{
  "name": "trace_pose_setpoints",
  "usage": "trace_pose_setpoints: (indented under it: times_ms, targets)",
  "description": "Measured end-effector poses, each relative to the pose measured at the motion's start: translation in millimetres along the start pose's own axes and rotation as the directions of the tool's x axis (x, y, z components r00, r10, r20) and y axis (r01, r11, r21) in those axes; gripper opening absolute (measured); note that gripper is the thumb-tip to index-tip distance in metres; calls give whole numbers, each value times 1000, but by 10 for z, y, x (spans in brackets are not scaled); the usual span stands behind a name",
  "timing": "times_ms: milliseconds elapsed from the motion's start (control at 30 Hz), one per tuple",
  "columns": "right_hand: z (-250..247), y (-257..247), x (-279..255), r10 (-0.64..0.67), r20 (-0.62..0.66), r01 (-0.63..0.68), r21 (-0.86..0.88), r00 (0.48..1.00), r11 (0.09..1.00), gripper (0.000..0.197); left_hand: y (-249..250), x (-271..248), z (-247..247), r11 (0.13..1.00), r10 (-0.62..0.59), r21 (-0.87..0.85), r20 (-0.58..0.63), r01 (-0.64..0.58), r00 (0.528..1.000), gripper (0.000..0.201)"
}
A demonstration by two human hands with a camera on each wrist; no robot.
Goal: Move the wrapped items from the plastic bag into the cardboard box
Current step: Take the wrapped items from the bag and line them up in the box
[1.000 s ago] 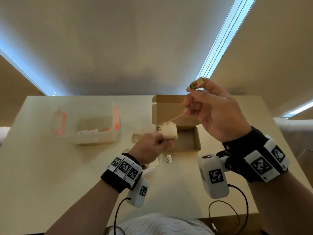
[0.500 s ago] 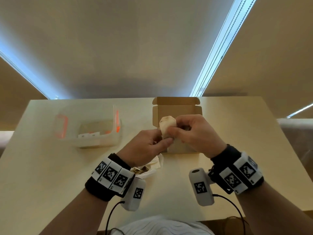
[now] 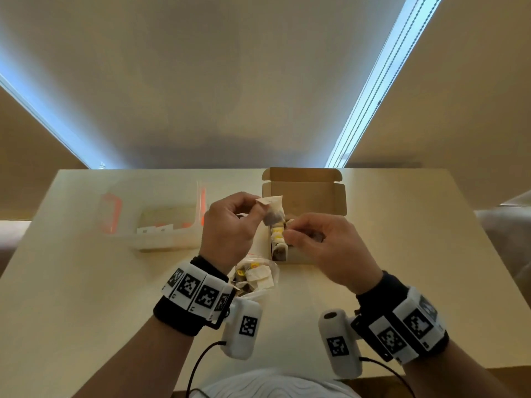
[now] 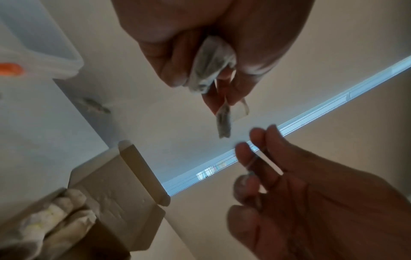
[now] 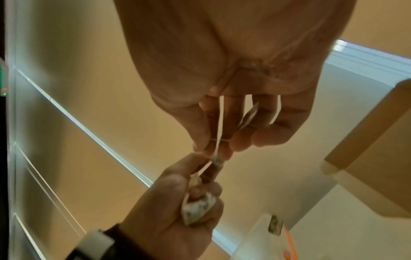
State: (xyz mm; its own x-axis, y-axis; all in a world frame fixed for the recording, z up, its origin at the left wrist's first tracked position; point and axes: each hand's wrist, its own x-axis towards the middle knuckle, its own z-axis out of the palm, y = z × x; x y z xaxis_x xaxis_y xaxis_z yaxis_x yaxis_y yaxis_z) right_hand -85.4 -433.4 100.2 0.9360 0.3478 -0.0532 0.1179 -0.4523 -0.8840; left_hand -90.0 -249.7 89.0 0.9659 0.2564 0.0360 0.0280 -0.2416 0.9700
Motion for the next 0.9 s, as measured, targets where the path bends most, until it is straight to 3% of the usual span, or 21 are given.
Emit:
trace_pose_setpoints:
  times_ms: [67, 167, 233, 367, 500, 667, 800, 900]
  targets:
    - [118, -2, -38, 11, 42, -13, 27, 999, 1000, 9, 31, -11, 32, 997, -50, -61, 5, 50, 999, 9]
    - [241, 65, -9, 136, 107, -154, 180, 985, 971, 10, 110, -43, 49, 985, -113, -125, 65, 121, 991, 11]
    - [231, 118, 18, 197, 129, -228, 308, 972, 923, 11, 141, -54, 33, 984, -102, -134, 90, 114, 991, 12]
    - [131, 164, 30, 172, 139, -214, 405, 975, 889, 7, 130, -56, -31, 988, -57, -134, 95, 70, 994, 12]
    - [25, 170, 108, 153, 114, -179, 266, 982, 947, 8, 133, -91, -95, 992, -73, -85, 237, 96, 969, 12]
    - [-102, 65, 236, 67, 124, -64, -34, 990, 997, 9, 167, -122, -115, 987, -158, 44, 486, 157, 860, 13]
    - [-130, -38, 280, -9, 127, 25, -126, 992, 992, 9, 103, -138, -68, 984, -172, 121, 513, 128, 841, 7]
    - [-163, -114, 280, 20, 165, -7, -81, 986, 997, 17, 52, -151, -4, 982, -186, 126, 481, 143, 857, 6]
